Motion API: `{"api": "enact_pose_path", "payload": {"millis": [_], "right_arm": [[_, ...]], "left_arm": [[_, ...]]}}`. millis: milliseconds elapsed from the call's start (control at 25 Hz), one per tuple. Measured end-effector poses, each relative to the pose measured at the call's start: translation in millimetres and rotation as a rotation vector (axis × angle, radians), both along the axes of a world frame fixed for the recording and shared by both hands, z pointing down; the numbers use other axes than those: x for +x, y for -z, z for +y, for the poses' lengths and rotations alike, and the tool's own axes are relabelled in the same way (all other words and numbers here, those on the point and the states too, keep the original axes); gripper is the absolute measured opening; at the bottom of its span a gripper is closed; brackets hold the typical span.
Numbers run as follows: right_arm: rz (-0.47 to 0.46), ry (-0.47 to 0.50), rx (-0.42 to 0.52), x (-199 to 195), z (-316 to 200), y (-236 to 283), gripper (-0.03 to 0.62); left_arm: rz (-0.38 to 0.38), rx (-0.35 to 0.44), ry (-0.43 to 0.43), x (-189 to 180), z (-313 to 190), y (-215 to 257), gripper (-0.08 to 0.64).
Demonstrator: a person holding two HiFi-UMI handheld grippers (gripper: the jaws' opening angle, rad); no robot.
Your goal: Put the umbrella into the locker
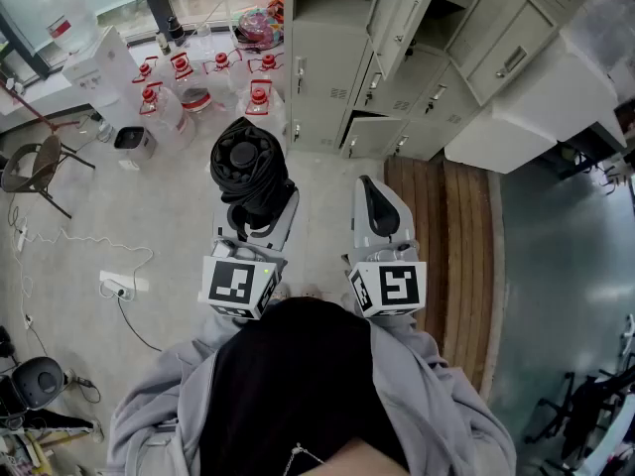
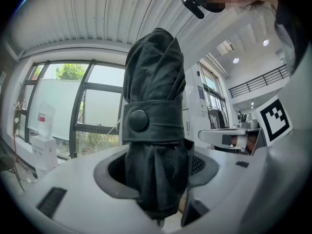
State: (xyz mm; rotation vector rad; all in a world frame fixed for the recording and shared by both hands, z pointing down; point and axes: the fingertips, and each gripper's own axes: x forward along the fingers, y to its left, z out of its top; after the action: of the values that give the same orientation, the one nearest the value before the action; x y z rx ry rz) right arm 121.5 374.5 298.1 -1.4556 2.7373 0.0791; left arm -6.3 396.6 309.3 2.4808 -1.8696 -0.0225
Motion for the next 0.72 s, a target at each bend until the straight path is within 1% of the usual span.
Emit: {"api": "enact_pose_path", "payload": {"millis": [280,520,720], "right_arm": [[0.014,0.011,0.023,4.5,-1.6,4.7,0.003],[-0.017,0.036,0.035,20.5,-8.1,8.5,0.003],[-0.043,0.042,0.025,32.9,-17.7,7.3,0.003]], "left_arm": [[-0.008,0.015,0.008,6.1,-2.9,1.9,0.247],[-0.006,0.022,0.019,20.7,-9.9,3.2,0.247],[-0.006,0.026,0.033,28.3,-17.1,6.4,0.247]]}}
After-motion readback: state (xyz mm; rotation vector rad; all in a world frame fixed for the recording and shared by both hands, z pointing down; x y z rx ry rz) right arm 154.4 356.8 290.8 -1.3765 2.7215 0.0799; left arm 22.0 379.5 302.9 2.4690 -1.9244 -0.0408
